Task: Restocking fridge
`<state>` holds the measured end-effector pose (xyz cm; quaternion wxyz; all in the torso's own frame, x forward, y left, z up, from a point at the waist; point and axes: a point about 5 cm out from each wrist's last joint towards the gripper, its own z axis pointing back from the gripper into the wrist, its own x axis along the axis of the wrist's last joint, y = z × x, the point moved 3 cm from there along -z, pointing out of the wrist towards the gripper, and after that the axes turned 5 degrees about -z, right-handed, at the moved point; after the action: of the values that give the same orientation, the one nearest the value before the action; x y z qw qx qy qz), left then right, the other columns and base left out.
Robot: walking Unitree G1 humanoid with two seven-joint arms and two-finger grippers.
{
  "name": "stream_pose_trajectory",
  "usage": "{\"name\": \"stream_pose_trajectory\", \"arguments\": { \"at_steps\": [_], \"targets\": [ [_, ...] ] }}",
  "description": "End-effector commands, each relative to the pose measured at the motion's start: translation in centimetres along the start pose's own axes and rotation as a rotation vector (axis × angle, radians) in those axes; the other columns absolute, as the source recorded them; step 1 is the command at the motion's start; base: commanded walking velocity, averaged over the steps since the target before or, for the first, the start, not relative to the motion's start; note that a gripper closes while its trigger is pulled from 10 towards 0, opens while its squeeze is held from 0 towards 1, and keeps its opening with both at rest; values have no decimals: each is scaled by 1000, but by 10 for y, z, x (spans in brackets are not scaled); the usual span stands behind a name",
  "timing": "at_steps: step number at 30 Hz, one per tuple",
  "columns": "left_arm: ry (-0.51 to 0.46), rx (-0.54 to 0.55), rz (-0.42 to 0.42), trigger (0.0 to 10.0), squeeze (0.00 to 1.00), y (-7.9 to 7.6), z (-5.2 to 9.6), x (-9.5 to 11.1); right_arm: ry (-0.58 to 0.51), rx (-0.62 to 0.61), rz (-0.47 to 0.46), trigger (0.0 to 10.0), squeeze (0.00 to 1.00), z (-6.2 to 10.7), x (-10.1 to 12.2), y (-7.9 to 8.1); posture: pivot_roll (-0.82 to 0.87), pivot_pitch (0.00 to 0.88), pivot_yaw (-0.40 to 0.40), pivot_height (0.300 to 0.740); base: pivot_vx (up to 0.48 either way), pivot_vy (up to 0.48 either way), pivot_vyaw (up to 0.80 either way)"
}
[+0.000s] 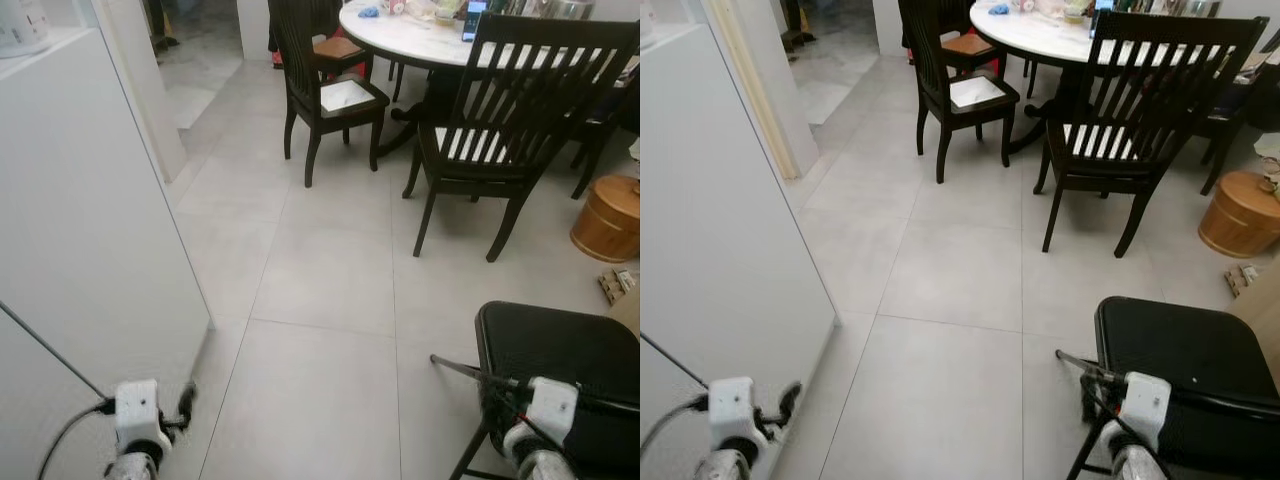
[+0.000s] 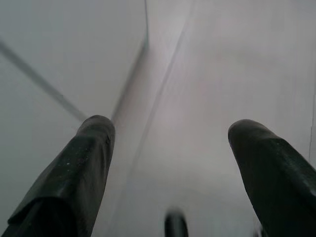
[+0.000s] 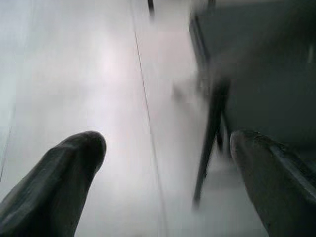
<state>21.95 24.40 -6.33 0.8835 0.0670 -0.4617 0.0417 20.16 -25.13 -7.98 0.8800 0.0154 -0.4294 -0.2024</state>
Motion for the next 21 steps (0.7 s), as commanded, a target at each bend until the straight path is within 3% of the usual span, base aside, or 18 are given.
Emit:
{"name": "stream_pose_trajectory", "arguments": {
  "at_steps": [1, 2, 4, 7, 9, 19, 21],
  "targets": [
    [89, 13, -8, 10000, 0, 4, 3, -18, 88, -2, 15, 10000, 0, 3, -17, -1, -139, 0, -10, 740, 0, 0, 0],
    [172, 9, -37, 10000, 0, 4, 5, -33, 160, 27, 88, 10000, 0, 6, -32, 3, -139, 0, -10, 740, 0, 0, 0],
    [224, 6, -50, 10000, 0, 5, 7, -42, 195, 51, 152, 10000, 0, 7, -40, 6, -139, 0, -9, 740, 0, 0, 0],
    [308, 19, -81, 10000, 0, 6, 11, -56, 212, -32, 1, 10000, 0, 10, -53, 5, -141, 0, 0, 740, 0, 0, 0],
    [361, 41, -79, 10000, 0, 7, 14, -65, 262, -68, -34, 10000, 0, 15, -67, 4, -154, 0, 15, 740, 0, 0, 0],
    [377, 58, -52, 10000, 0, 7, 15, -69, 307, -79, -12, 10000, 0, 22, -79, 0, -143, 0, 18, 740, 0, 0, 0],
    [377, 61, -49, 10000, 0, 8, 15, -69, 308, -77, -17, 10000, 0, 22, -79, -1, -142, 0, 18, 740, 0, 0, 700]
  ]
}}
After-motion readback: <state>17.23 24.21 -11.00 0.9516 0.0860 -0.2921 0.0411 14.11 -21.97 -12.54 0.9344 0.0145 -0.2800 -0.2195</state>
